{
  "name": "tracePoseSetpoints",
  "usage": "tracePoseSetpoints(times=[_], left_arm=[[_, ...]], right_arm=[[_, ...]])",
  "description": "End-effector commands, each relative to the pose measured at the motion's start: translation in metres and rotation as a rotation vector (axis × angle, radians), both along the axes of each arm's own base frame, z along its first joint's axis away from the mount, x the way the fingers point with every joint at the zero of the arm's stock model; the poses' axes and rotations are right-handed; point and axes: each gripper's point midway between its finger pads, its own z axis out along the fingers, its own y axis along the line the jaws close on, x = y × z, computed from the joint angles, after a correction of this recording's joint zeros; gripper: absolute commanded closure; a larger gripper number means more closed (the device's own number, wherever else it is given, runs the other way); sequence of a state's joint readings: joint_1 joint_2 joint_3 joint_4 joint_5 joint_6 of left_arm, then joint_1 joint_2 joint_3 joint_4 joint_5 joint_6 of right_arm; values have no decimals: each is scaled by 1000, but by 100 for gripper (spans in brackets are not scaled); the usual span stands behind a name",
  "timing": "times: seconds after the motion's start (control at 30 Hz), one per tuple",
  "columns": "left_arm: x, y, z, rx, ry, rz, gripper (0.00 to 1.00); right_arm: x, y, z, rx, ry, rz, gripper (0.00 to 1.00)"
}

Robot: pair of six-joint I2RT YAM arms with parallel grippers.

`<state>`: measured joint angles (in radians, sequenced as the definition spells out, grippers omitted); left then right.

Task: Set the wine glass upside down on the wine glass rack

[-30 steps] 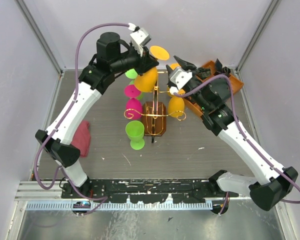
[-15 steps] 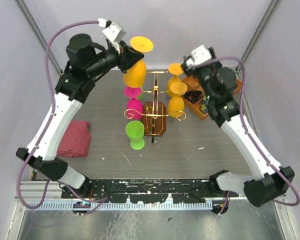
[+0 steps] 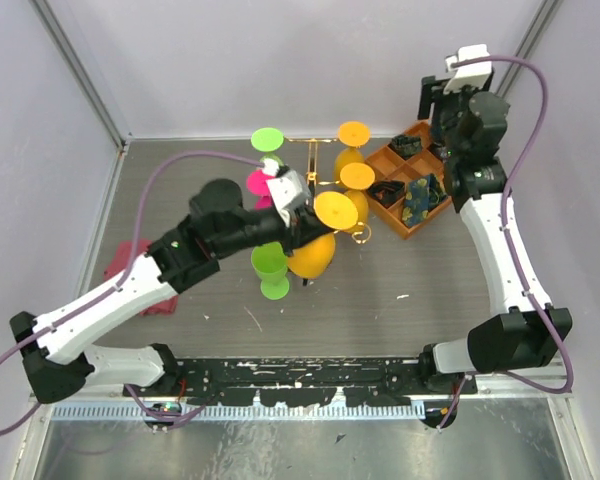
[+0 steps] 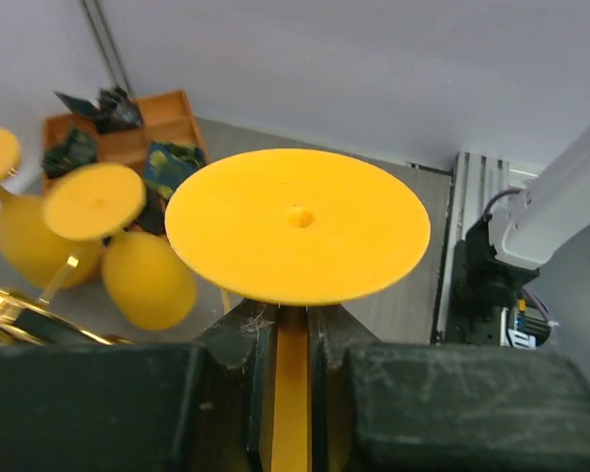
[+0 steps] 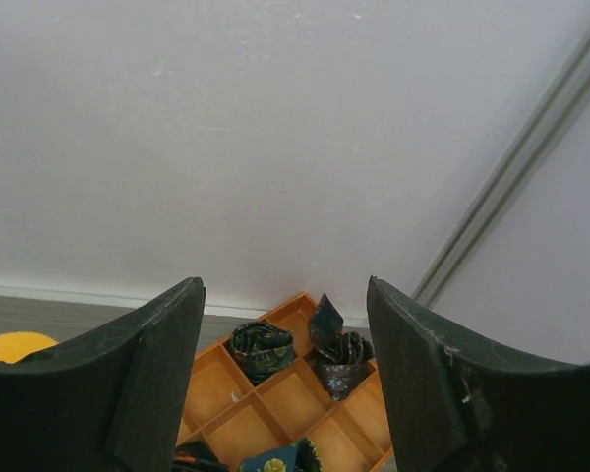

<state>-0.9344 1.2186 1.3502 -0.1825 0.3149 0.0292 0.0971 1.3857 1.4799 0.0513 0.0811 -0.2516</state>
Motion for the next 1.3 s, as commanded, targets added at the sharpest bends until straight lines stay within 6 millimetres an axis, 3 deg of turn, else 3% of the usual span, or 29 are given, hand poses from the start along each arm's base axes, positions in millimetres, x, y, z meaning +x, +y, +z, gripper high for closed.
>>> tracePoseSetpoints(times=[0.0, 0.13, 0.37, 0.7, 0.83, 0.97, 1.27], left_arm=[[-7, -12, -3, -151, 20, 93, 100], [-16, -23, -25, -193, 37, 133, 100], [-19, -27, -39, -219, 49, 184, 100], [6, -26, -79, -268, 97, 340, 100], [13, -26, -85, -290, 90, 386, 100], [19, -35, -104, -266, 87, 423, 100], [28, -40, -119, -227, 53, 541, 100]], right_arm=[[-11, -20, 31, 70, -64, -69, 28], [-16, -23, 29, 64, -60, -77, 28], [-27, -26, 23, 47, -45, -86, 27], [-38, -26, 18, 36, -38, -82, 27], [-42, -26, 22, 31, -49, -78, 27], [-45, -27, 24, 23, -56, -82, 27], [-51, -31, 29, -9, -73, -101, 26]])
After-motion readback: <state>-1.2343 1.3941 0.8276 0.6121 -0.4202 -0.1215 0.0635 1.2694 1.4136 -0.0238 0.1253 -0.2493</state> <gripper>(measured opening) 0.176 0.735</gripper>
